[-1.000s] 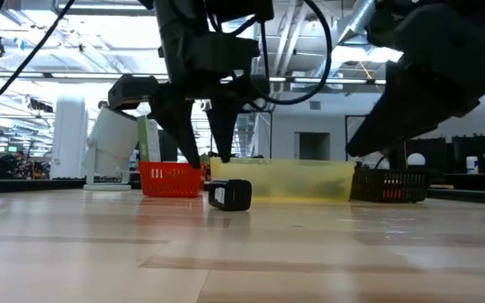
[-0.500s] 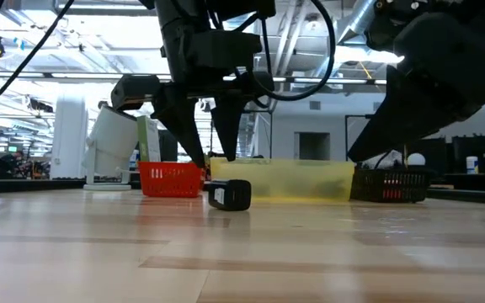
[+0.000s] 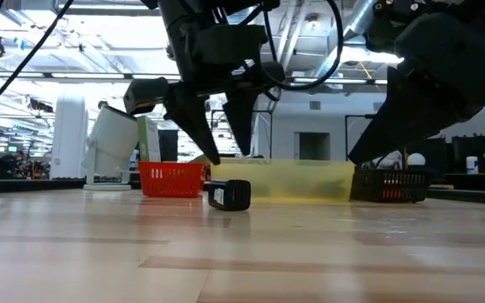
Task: Pick and place items into bin
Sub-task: Put the black charger adapter into the black bin
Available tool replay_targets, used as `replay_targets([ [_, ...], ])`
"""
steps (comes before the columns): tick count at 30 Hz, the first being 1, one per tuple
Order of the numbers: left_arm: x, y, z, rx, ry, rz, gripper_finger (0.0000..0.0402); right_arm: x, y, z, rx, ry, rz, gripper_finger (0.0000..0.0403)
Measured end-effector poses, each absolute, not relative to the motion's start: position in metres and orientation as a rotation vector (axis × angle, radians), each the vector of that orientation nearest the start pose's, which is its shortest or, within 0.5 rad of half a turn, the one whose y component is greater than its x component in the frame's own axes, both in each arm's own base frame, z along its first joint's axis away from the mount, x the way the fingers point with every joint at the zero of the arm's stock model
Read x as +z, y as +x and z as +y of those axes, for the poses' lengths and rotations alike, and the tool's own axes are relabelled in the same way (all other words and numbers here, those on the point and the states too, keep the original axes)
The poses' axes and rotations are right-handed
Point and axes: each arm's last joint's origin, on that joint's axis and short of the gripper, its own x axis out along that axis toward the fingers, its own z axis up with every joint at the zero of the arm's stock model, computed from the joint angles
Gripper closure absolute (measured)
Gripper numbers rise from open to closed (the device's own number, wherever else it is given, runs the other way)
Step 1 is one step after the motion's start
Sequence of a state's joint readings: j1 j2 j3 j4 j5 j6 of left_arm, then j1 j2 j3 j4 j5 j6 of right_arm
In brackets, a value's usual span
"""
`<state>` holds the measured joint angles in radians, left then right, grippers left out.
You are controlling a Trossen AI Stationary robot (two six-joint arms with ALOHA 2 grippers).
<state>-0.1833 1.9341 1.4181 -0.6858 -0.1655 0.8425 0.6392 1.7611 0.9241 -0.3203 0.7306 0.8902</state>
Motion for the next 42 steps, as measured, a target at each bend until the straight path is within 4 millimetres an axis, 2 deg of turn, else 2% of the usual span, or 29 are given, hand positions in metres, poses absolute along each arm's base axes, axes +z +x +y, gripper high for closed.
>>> replay_targets([
  [5, 0.1941, 0.3908, -0.0676, -0.470, 0.922, 1.069, 0.0218, 0.1397, 0.2650, 0.1729, -0.441, 0.106, 0.747, 0.0175],
  [11, 0.1950, 0.3924, -0.0666, -0.317, 0.781, 1.087, 0.0218, 0.1397, 0.2650, 0.1729, -0.440, 0.104, 0.749, 0.0175],
  [17, 0.1936, 0.3891, -0.0656, -0.313, 0.788, 1.127, 0.0215, 0.1395, 0.2649, 0.1730, -0.436, 0.106, 0.754, 0.0175],
  [24, 0.1939, 0.3877, -0.0628, -0.210, 0.832, 1.163, 0.0181, 0.1396, 0.2649, 0.1730, -0.436, 0.106, 0.753, 0.0175],
  [33, 0.1949, 0.3900, -0.0620, -0.254, 0.922, 1.140, 0.0167, 0.1393, 0.2648, 0.1732, -0.429, 0.111, 0.762, 0.0175],
  [37, 0.1957, 0.3917, -0.0619, -0.187, 0.834, 1.124, 0.0169, 0.1392, 0.2648, 0.1733, -0.427, 0.112, 0.764, 0.0175],
  [42, 0.1947, 0.3899, -0.0633, -0.216, 0.816, 1.138, 0.0169, 0.1392, 0.2648, 0.1733, -0.425, 0.114, 0.767, 0.0175],
])
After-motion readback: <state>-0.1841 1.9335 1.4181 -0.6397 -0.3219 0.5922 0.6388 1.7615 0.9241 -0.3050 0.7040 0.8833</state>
